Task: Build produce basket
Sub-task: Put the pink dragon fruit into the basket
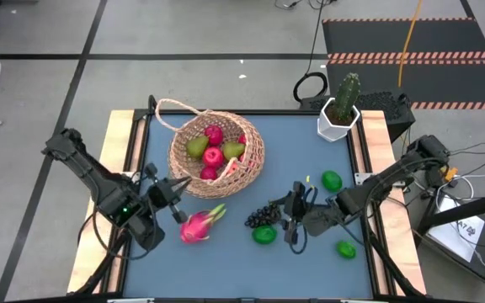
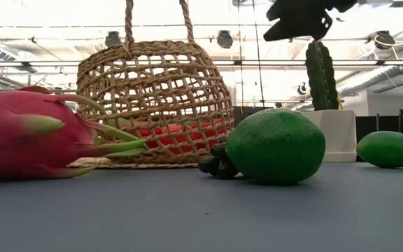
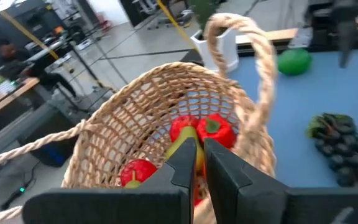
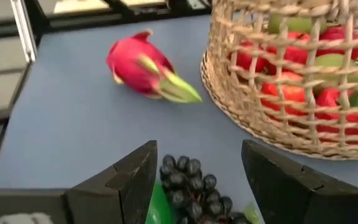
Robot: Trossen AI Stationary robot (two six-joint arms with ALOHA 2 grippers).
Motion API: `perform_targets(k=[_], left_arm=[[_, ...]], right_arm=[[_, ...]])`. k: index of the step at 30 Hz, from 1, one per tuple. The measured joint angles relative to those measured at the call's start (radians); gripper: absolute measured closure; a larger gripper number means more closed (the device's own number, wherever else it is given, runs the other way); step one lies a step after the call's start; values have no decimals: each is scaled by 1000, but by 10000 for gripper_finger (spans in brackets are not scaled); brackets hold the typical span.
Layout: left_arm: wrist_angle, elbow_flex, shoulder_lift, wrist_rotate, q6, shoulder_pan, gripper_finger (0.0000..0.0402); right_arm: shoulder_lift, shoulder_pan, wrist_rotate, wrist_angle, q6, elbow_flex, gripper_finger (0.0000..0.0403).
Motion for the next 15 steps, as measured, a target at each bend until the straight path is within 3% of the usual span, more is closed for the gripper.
perform_targets(k=[4,9,15], left_arm=[[-1,0,0,24,45,-34,366],[-1,0,0,64,62,-66,366],[-4,0,0,165,81,-72,366]], right_arm=[[31,-23,-24,121,-23,0,175],[163,-59,-90,338,-84,19,175],[359,-107,-195,355,-226,167,175]])
